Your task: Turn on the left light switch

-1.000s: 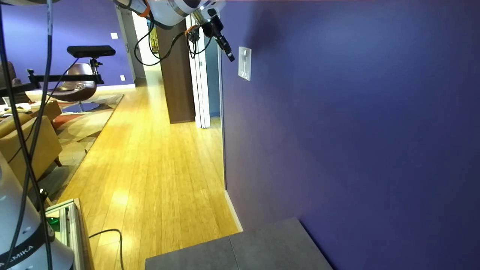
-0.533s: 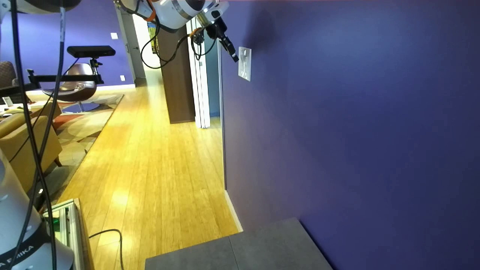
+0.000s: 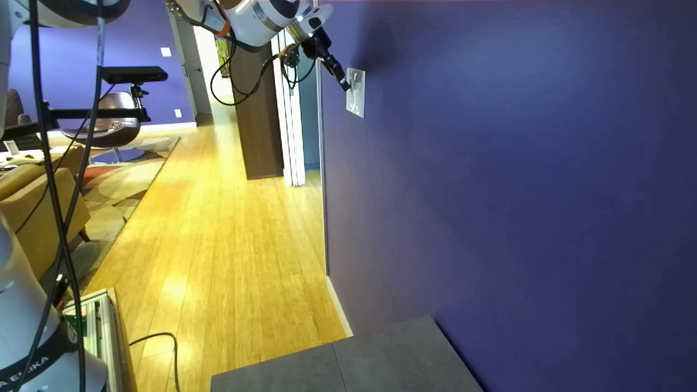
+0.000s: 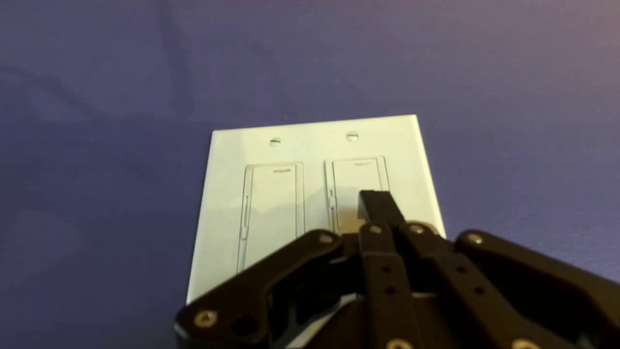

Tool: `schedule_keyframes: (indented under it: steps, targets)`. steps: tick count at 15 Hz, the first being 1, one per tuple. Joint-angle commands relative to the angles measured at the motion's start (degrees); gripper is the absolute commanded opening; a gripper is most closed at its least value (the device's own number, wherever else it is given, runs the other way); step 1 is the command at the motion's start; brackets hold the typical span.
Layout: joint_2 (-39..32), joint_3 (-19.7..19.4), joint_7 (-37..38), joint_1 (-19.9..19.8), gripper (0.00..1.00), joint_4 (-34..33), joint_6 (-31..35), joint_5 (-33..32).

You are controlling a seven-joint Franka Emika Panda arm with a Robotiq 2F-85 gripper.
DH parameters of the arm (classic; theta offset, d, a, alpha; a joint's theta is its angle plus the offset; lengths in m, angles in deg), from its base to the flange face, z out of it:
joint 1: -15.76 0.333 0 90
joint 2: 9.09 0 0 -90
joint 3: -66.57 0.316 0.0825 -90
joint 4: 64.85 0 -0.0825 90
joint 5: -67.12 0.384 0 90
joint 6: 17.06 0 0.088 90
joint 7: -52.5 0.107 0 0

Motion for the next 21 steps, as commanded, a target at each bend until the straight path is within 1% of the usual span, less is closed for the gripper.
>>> schedule_keyframes:
  steps: [1, 5, 6, 7, 8, 9, 10, 12, 14, 15, 16, 18, 21]
  targets:
    - [-1.01, -2.03, 1.64, 1.46, 0.0, -2.53, -0.95, -3.96]
    - [-0.93, -2.3, 1.39, 1.83, 0.0, -2.02, -0.81, -6.57]
    - [-1.07, -1.74, 0.95, 1.62, 0.0, -2.39, -1.44, -6.23]
    - [-1.06, -0.79, -0.39, 1.15, 0.0, -2.43, -2.44, -4.26]
    - [-0.86, 1.25, -3.76, 0.13, 0.0, -2.47, -4.97, 0.58]
    - [-0.53, 1.86, -4.86, 0.13, 0.0, -2.75, -8.45, 3.06]
    - [0.25, 3.1, -7.96, -0.53, 0.0, -2.58, -10.68, 6.84]
    - [1.54, 4.45, -13.19, -0.81, 0.0, -2.98, -15.6, 12.02]
    - [3.53, 5.68, -18.82, -1.25, 0.0, -2.07, -19.19, 15.51]
    - [4.76, 6.17, -21.87, -1.55, 0.26, -1.19, -20.47, 16.88]
    - [6.06, 6.41, -24.72, -1.92, 0.27, -0.06, -21.31, 18.01]
    - [8.74, 6.59, -30.12, -2.55, 0.39, 2.15, -22.27, 19.67]
    - [14.4, 6.19, -36.8, -3.42, 0.59, 7.92, -20.69, 20.26]
